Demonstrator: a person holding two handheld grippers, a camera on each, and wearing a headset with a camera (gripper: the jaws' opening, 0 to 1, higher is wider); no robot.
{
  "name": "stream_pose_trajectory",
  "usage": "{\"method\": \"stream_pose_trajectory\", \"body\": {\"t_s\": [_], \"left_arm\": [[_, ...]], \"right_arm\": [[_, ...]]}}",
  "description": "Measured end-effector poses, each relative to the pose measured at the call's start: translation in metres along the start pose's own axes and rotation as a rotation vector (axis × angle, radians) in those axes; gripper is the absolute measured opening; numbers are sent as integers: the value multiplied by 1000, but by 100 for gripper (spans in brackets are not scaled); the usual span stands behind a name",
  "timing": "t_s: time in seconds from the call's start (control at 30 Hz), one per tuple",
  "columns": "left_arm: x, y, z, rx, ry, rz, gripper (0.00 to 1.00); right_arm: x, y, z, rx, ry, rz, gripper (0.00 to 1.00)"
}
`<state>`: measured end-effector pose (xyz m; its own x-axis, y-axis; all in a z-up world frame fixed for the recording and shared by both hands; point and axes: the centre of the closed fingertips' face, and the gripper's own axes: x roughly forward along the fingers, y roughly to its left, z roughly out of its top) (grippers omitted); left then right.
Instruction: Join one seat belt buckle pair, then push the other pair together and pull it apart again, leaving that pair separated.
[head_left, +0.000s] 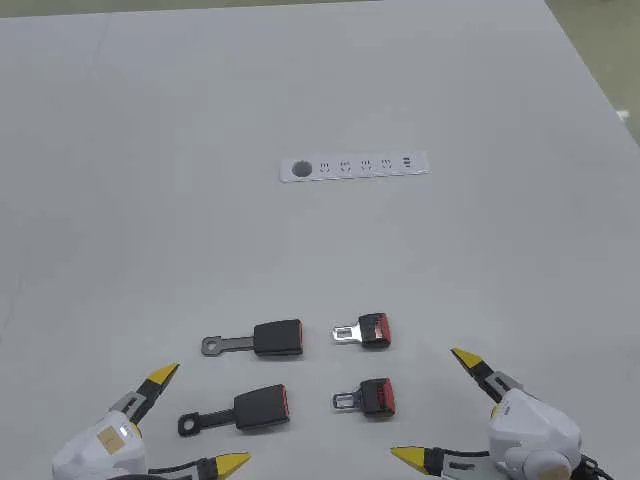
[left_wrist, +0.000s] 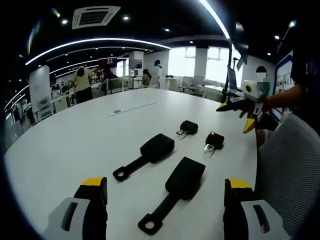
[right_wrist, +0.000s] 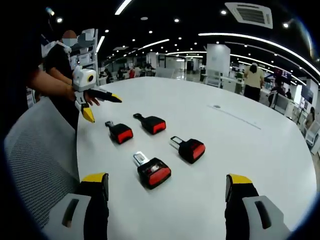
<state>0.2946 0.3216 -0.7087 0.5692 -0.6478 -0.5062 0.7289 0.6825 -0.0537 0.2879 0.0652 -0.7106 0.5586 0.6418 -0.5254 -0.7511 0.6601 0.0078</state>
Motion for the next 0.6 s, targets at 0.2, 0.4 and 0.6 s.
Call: {"method": "stream_pose_trajectory", "body": {"t_s": [0.2,0.4,0.6], "left_arm": [[1,0,1,3,0,-1,98],[1,0,0,3,0,0,97],[1,0,1,6,2,-1,97]], "right_arm": [[0,-1,0,0,-2,-2,99],[0,-2,0,0,-2,-5,99],[0,-2,-1,0,-1,-4,99]]}}
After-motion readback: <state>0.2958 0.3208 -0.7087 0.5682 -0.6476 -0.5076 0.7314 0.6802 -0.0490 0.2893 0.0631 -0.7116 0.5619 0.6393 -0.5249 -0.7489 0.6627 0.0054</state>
